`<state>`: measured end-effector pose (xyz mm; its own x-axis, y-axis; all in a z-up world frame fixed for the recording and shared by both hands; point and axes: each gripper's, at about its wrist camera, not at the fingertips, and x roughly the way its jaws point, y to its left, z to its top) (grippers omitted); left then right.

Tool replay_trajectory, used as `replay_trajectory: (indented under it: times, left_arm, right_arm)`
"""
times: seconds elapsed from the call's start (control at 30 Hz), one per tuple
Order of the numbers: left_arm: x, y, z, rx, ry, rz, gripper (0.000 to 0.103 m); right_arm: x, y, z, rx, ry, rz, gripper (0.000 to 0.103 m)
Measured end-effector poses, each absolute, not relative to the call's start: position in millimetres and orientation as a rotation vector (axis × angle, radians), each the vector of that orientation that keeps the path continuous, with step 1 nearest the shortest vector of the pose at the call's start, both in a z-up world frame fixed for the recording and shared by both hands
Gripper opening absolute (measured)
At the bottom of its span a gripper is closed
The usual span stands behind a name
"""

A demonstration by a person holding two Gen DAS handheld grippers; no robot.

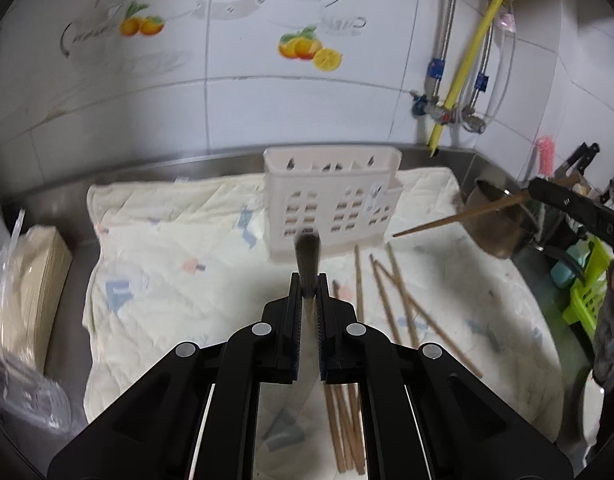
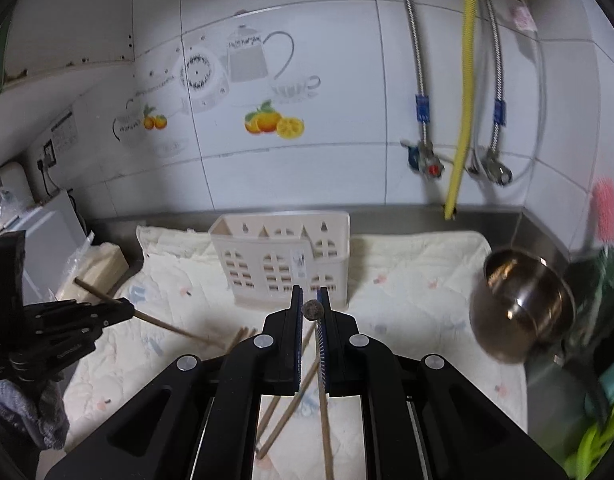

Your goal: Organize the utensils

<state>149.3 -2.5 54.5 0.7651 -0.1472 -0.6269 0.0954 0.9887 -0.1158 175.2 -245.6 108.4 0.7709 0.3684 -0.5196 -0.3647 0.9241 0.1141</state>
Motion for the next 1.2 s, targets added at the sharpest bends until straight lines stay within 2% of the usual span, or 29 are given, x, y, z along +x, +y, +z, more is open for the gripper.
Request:
replay_trajectory:
  times: [0.37, 0.63, 0.8, 0.9, 1.2]
  left_arm:
    - [166, -15, 137, -0.010, 0.528, -0.163, 0.005]
    - [205, -17, 194, 0.008, 0.362, -0.104, 0.005]
    - [238, -19, 198, 0.016, 0.304, -0.058, 0.005]
    - [255, -15, 190, 0.001, 0.312, -0.059, 0.005]
    - [276, -9, 162, -0.060, 0.309, -0.105, 0.005]
  right_arm:
    - [212, -239, 154, -0.058, 0.560, 0.417, 0.007]
    - [240, -229, 164, -0.085, 0.589, 0.406, 0.007]
    - [257, -227, 161, -0.105, 0.603, 0.387, 0.006]
    - [265, -228, 159, -0.102, 0.604, 0.379, 0.000]
    - [268, -244, 133, -0.052, 0.634, 0.379, 0.003]
